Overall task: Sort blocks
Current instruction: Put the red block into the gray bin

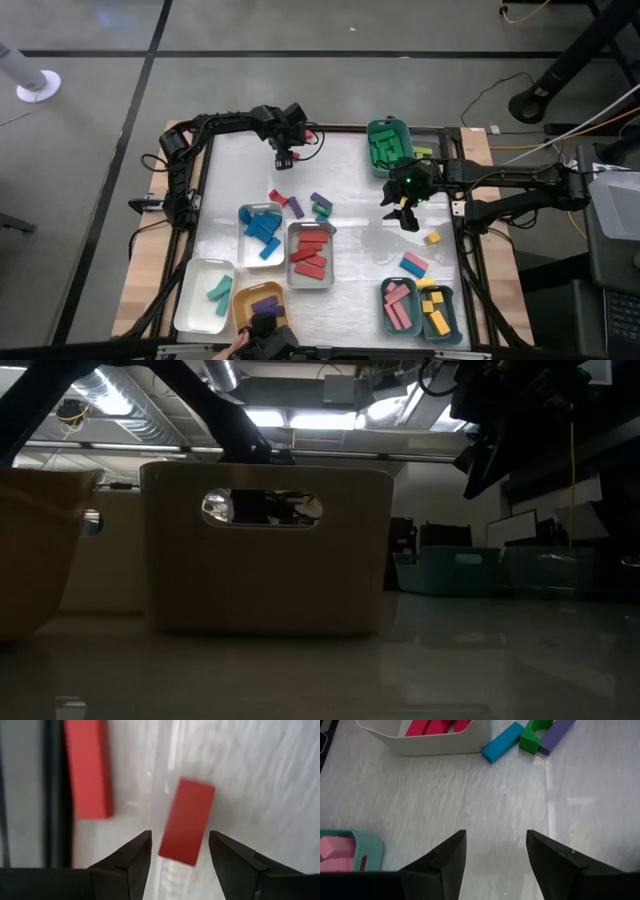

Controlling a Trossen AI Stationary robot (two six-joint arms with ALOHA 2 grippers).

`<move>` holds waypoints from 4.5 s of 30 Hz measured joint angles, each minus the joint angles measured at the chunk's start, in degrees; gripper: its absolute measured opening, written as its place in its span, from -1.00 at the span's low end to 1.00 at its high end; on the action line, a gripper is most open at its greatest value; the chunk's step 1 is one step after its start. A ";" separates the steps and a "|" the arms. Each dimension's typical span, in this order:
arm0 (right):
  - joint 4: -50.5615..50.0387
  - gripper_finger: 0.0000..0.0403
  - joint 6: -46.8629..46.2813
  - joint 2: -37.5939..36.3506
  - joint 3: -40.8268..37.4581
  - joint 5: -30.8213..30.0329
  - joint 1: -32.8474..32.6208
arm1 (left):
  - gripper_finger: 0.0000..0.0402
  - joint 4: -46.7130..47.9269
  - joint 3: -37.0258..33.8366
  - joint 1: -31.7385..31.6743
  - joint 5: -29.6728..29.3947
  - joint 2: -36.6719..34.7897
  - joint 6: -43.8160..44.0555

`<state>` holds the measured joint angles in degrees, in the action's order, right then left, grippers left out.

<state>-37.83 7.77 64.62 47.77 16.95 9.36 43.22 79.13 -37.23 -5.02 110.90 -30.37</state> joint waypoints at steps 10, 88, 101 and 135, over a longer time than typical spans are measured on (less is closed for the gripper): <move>0.05 0.03 0.00 0.00 0.02 0.00 0.00 | -0.07 2.36 0.00 0.04 -0.07 0.69 -1.97; 0.25 0.03 3.17 0.02 0.02 -0.16 0.05 | -0.07 22.68 -5.12 15.06 3.34 2.21 48.36; 0.33 0.03 3.10 0.02 0.02 -1.92 0.02 | -0.46 21.12 -5.64 15.17 3.61 2.22 46.59; 0.26 0.03 3.02 0.02 0.02 -1.97 0.02 | -0.92 7.47 13.15 10.54 14.74 -1.14 45.31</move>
<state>-37.56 10.79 64.64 47.79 14.98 9.39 50.69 92.29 -26.70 9.71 109.75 14.94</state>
